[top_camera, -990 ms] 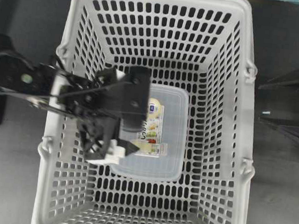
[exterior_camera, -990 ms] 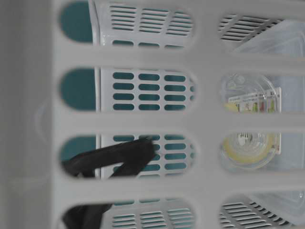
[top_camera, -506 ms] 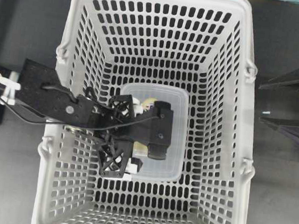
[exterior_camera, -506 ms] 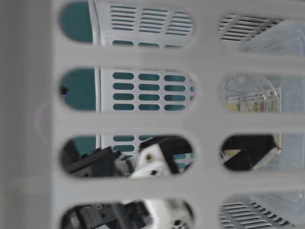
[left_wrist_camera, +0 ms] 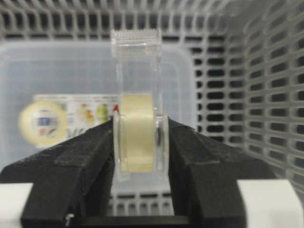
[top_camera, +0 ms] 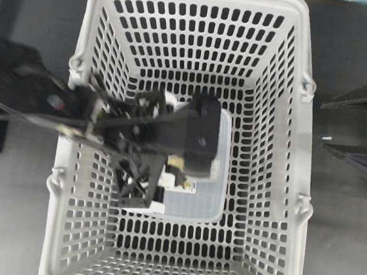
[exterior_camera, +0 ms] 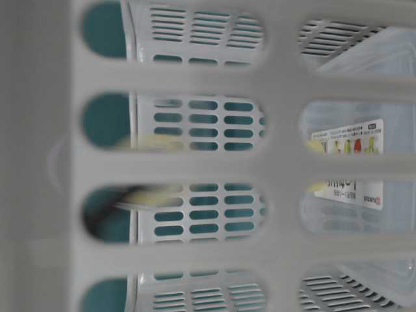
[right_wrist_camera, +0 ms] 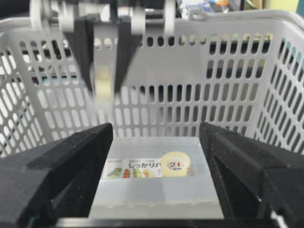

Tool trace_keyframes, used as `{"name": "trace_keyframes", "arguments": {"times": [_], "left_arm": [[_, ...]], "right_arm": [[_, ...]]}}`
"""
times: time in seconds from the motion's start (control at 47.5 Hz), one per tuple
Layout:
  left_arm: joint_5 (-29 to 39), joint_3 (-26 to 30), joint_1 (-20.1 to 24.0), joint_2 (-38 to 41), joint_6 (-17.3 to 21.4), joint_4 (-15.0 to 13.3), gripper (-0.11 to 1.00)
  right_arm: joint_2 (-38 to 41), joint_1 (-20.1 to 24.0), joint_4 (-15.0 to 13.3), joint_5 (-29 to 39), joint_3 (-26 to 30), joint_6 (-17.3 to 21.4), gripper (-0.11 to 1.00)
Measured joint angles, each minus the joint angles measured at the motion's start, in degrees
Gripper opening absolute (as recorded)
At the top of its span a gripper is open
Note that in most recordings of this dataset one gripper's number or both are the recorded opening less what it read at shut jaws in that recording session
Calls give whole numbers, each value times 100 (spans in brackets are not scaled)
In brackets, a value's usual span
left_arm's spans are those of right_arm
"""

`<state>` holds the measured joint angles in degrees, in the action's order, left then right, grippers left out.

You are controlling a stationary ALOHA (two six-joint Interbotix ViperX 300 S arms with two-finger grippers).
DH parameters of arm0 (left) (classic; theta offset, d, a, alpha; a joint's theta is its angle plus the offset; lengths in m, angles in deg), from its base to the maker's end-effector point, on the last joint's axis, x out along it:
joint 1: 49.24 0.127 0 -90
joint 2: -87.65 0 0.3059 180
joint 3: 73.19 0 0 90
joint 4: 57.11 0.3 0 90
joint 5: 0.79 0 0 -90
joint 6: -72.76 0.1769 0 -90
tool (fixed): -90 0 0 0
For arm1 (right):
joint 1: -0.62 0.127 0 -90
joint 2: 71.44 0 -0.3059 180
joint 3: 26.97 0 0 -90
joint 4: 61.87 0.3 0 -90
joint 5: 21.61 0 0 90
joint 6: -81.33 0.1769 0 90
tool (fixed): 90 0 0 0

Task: Pick up the tape dispenser from the shopping basket with the left arm.
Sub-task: 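Lift the gripped tape dispenser upward with the left gripper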

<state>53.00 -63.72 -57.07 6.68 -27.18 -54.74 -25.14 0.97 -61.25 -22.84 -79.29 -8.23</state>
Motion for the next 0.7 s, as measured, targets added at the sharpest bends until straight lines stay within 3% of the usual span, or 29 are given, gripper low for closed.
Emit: {"name": "trace_keyframes", "arguments": {"times": [0.105, 0.211, 0.695], "left_arm": [[721, 650, 9, -97, 9, 0, 28], [1099, 923, 9, -123, 9, 0, 28], [1020, 949, 9, -97, 9, 0, 28]], "right_arm": [[-9, 0, -9, -9, 0, 0, 71], [-9, 0, 0, -9, 0, 0, 71], [-18, 0, 0, -9, -9, 0, 71]]}}
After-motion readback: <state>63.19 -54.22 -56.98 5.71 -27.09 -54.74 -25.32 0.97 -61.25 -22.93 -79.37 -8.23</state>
